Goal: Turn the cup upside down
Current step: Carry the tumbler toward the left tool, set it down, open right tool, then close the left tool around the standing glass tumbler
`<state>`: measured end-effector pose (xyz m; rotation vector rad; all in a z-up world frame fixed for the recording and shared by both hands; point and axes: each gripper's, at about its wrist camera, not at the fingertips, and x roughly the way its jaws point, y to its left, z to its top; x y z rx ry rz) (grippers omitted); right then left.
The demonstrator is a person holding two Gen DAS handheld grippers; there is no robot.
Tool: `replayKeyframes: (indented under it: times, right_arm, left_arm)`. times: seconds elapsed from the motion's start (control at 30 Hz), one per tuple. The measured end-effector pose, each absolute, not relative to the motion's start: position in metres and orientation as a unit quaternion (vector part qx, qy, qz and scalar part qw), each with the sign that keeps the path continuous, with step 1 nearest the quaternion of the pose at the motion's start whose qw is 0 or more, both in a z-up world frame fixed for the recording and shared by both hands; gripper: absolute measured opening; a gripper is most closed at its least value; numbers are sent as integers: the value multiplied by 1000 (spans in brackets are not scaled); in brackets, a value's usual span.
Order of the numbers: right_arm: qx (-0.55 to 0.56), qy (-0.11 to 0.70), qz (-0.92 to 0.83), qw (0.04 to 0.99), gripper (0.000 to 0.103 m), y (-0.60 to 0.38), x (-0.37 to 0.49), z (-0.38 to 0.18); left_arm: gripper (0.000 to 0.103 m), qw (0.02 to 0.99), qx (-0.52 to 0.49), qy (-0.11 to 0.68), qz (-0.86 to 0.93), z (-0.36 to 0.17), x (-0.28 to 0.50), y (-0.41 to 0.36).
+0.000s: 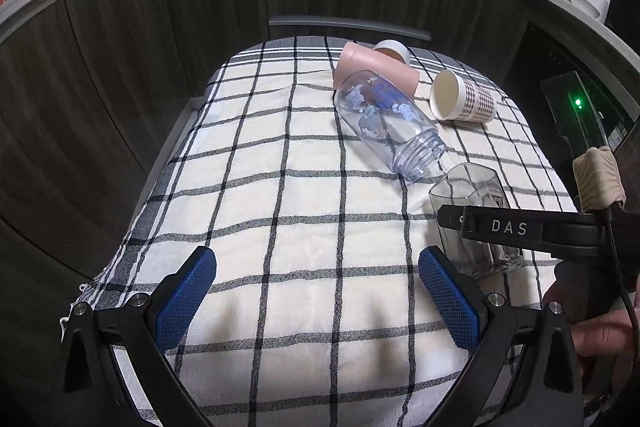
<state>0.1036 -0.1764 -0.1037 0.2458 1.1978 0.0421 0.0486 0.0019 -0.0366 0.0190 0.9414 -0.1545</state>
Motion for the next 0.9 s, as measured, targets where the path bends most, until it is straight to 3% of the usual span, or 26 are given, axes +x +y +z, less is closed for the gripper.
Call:
replayKeyframes:
  times: [0.07, 0.17, 0.6, 0.9]
  right_arm:
    - [117, 560, 23, 820, 69, -177, 103, -105]
    - [117, 554, 29, 824, 82, -179, 101, -101]
    - [124, 457, -2, 881, 83, -238, 40, -41]
    - [129, 425, -52, 895, 86, -290, 6, -33]
  left_arm:
    - [103, 889, 10, 451, -78, -36, 48, 0]
    - [103, 892, 13, 444, -81, -32, 45, -4]
    - [103, 920, -3, 367, -135, -11, 9, -54]
    - [103, 934, 0, 338, -114, -39, 9, -101]
